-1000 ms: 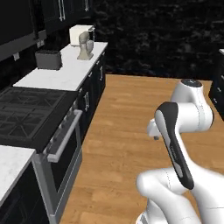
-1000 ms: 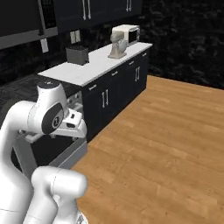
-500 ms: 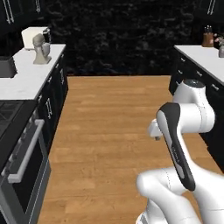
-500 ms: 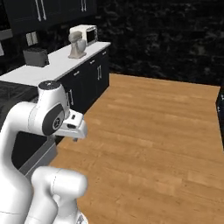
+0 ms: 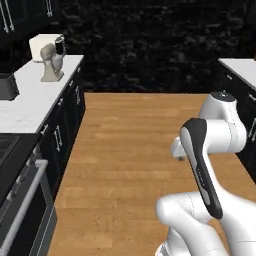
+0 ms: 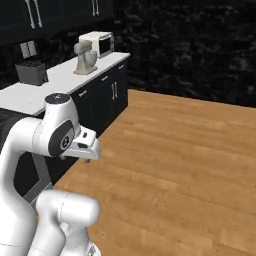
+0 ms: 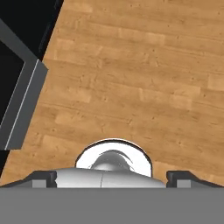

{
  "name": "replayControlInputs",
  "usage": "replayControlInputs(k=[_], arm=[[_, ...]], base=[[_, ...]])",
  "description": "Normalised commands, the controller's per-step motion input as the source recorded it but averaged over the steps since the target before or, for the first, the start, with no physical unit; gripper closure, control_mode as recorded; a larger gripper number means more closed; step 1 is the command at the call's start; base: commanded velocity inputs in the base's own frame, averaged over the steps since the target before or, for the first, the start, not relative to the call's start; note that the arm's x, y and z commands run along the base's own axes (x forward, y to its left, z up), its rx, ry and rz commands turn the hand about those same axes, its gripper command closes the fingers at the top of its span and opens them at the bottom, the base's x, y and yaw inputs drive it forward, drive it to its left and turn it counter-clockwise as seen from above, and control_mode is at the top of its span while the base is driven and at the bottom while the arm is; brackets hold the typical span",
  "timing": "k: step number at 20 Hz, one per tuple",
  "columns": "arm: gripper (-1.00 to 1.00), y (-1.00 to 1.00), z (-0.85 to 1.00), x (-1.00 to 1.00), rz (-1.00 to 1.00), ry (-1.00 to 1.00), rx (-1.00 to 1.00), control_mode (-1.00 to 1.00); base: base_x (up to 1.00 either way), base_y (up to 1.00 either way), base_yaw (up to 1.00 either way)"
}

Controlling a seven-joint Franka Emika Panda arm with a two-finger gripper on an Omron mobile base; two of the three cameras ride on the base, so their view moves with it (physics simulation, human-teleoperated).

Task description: Navigate to the microwave.

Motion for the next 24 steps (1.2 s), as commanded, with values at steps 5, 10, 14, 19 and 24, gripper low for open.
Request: replayControlInputs(k=[5,10,14,19,24], arm=[[-1.00,0.00,0.00,0.00,0.00,0.00,0.00,1.00],[-1.00,0.00,0.00,0.00,0.00,0.00,0.00,1.00],[-1.00,0.00,0.00,0.00,0.00,0.00,0.00,1.00],[-1.00,0.00,0.00,0.00,0.00,0.00,0.00,1.00],[-1.00,0.00,0.00,0.00,0.00,0.00,0.00,1.00]], base=[[0.34,0.01,0.52],[0.05,0.19,0.68],[0.76,0.00,0.68],[1.00,0.00,0.63],[1.00,0.00,0.61]])
